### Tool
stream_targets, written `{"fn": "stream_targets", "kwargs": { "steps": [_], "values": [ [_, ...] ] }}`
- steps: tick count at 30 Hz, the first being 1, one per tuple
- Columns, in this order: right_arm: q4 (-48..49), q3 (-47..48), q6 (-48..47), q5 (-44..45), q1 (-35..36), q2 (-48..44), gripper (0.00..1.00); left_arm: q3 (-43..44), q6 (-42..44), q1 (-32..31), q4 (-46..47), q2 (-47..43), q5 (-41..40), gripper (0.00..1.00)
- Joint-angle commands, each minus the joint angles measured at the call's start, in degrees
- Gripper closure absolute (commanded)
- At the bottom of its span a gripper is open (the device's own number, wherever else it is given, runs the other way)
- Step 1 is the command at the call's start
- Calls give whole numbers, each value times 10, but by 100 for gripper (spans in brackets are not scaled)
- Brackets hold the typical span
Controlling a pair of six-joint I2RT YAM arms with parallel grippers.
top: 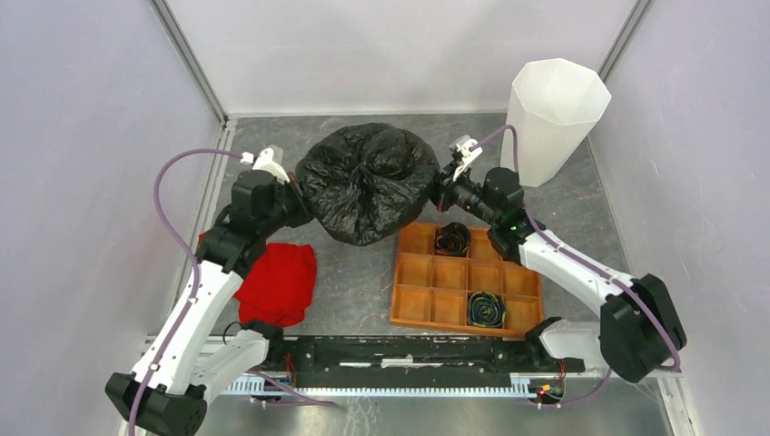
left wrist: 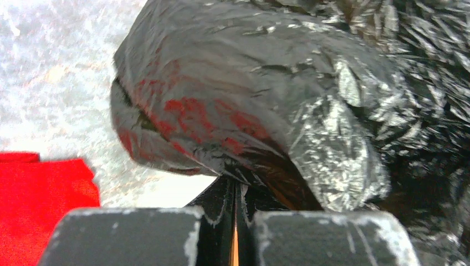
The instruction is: Put the trash bags into the trash bin
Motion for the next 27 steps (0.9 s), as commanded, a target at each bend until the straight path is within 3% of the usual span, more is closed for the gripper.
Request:
{"fn": "stream_targets", "kwargs": {
  "steps": [1, 8, 11, 14, 18, 20, 22, 24, 27],
  "values": [
    [-53, 35, -26, -26, 2, -34, 100, 55, -15, 1, 17, -9, 27, 98],
    [-120, 97, 42, -37, 1, 21, 99, 65, -38, 1, 1, -23, -1, 98],
    [-164, 164, 66, -83, 1, 130, 99, 29, -70, 1, 0, 11, -20, 98],
    [-218, 214, 74, -166, 4, 240, 99, -29, -112, 1, 12, 68, 32, 98],
    [-205, 159, 53, -163, 34, 195, 99, -81, -133, 2, 40, 39, 85, 98],
    [-231, 167, 41, -183, 39, 159, 99, -53, -118, 2, 16, -4, 77, 98],
    [-266, 198, 23, -210, 39, 125, 99, 30, -91, 2, -11, -30, 74, 98],
    [-289, 232, 16, -235, 38, 93, 99, 126, -55, 2, -48, -24, 60, 98],
    [-247, 270, 53, -275, 31, 55, 99, 287, -12, 2, -112, 18, -1, 98]
  ]
}}
